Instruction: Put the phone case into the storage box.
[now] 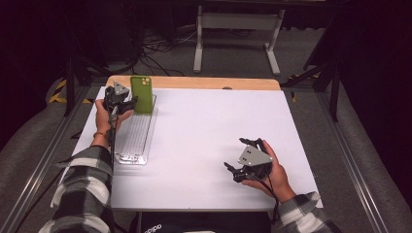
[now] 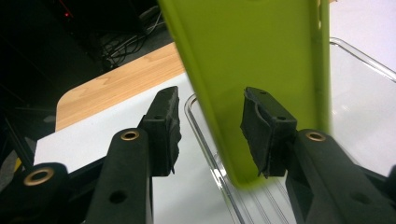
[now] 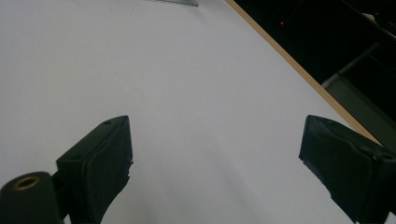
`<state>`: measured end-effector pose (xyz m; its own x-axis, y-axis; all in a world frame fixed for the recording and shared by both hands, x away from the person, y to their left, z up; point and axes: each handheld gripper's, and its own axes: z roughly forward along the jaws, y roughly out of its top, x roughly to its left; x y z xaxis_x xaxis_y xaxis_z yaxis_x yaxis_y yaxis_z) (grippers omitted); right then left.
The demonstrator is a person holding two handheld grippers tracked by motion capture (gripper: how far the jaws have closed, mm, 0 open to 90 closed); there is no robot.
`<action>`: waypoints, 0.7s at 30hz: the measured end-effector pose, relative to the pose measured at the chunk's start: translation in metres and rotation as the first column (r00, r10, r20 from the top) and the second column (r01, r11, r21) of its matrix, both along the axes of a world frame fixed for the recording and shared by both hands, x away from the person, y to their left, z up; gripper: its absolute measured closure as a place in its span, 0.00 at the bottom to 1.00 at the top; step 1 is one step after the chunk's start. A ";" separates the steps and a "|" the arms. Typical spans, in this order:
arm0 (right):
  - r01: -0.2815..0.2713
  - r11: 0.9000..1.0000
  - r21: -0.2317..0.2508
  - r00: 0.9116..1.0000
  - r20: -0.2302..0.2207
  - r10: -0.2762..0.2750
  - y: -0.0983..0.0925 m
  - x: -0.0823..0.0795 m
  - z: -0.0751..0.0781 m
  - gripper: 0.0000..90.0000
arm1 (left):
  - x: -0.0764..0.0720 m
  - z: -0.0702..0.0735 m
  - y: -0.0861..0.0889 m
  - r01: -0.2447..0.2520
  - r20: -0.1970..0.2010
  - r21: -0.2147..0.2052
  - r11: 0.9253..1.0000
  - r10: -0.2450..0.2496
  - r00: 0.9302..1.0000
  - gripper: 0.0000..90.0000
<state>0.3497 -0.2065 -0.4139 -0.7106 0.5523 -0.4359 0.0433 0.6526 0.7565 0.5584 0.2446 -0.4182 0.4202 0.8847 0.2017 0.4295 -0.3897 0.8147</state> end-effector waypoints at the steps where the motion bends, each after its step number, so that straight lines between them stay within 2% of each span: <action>1: 0.002 1.000 0.003 1.000 0.001 -0.002 -0.001 0.000 0.000 0.11 | 0.000 -0.001 -0.001 0.002 -0.004 0.001 1.000 -0.002 1.000 0.64; 3: 0.002 1.000 0.007 1.000 -0.001 -0.002 -0.001 0.000 0.001 0.11 | 0.000 -0.001 -0.001 0.000 -0.006 0.006 1.000 0.000 1.000 0.63; 5: 0.002 1.000 0.009 1.000 -0.002 -0.002 -0.001 0.000 0.000 0.11 | 0.000 -0.002 -0.002 0.006 -0.011 -0.007 1.000 -0.007 1.000 0.64; 9: 0.001 1.000 0.008 1.000 -0.003 -0.001 -0.001 0.000 0.000 0.11 | -0.002 0.002 -0.001 0.002 0.002 0.008 1.000 -0.002 1.000 0.63; 21: -0.001 1.000 0.011 1.000 0.002 0.001 -0.001 -0.001 0.001 0.11 | -0.014 0.012 0.000 0.042 0.036 -0.030 0.999 -0.041 0.998 0.61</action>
<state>0.3488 -0.2071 -0.4126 -0.7102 0.5566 -0.4311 0.0409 0.6440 0.7640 0.5439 0.2444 -0.4065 0.4501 0.8725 0.1903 0.3839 -0.3814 0.8409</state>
